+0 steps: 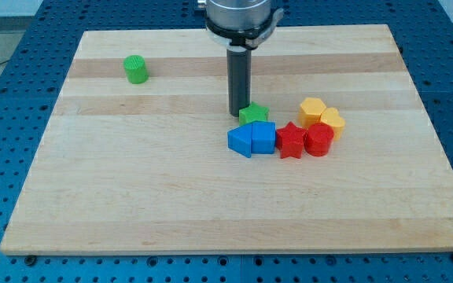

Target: Move the green circle towards the group of blocks

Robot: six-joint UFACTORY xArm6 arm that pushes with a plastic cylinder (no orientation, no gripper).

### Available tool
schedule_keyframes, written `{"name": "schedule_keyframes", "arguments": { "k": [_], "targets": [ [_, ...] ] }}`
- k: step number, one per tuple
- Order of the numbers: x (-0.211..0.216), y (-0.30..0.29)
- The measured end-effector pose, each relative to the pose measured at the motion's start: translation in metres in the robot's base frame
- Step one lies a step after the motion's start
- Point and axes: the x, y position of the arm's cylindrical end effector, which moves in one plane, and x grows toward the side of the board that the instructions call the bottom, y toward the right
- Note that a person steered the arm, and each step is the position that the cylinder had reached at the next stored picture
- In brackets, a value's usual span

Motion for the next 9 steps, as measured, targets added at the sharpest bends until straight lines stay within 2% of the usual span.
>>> {"name": "schedule_keyframes", "arguments": {
  "k": [2,3,4,5,6,7,8,9],
  "targets": [
    [0.000,0.013],
    [-0.004,-0.001],
    [-0.005,-0.048],
    [0.017,-0.113],
    [0.005,-0.206],
    [-0.071,-0.266],
    [-0.119,-0.264],
    [-0.119,-0.224]
  ]
}}
